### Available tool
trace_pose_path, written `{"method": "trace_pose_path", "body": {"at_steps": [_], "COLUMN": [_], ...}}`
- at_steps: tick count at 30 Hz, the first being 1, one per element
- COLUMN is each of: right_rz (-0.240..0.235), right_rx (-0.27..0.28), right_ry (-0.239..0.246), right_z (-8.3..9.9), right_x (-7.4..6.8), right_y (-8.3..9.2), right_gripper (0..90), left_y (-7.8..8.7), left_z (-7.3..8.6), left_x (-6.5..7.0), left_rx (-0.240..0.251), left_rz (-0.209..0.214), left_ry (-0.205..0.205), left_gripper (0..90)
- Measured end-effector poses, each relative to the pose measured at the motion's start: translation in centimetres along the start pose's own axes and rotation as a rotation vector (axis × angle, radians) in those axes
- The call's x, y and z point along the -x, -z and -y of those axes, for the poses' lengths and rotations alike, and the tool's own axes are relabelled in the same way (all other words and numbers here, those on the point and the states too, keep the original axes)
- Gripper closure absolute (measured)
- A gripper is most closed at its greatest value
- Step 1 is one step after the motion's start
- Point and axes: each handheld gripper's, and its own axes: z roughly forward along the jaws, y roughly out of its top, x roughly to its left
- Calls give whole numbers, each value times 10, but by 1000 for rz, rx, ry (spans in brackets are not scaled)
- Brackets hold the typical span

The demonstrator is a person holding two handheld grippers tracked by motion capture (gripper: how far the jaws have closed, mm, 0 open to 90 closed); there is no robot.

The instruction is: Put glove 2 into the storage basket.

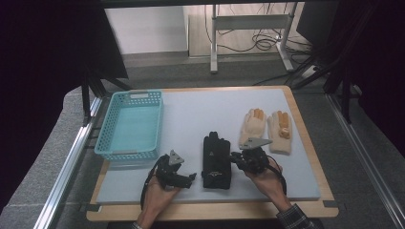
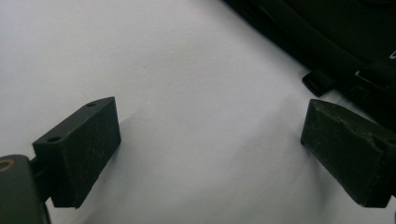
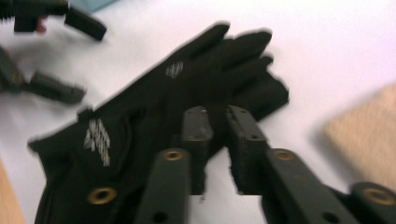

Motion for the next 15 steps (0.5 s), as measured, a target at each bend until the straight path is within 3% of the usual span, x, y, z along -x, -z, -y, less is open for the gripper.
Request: {"method": "trace_pose_path", "body": {"at_steps": [8, 15], "right_rz": [-57, -97], "right_rx": [-39, -47], "right_ry": [14, 52], "right_z": [32, 35], "right_x": [-6, -20], "right_y": [-3, -20], "right_gripper": [853, 852], "left_y": [11, 21], "left_z": [10, 23], "left_x": [-7, -20], "left_rx": [-10, -15], "left_rz": [-27, -47], "left_ry": [23, 46], "left_gripper": [58, 36]}}
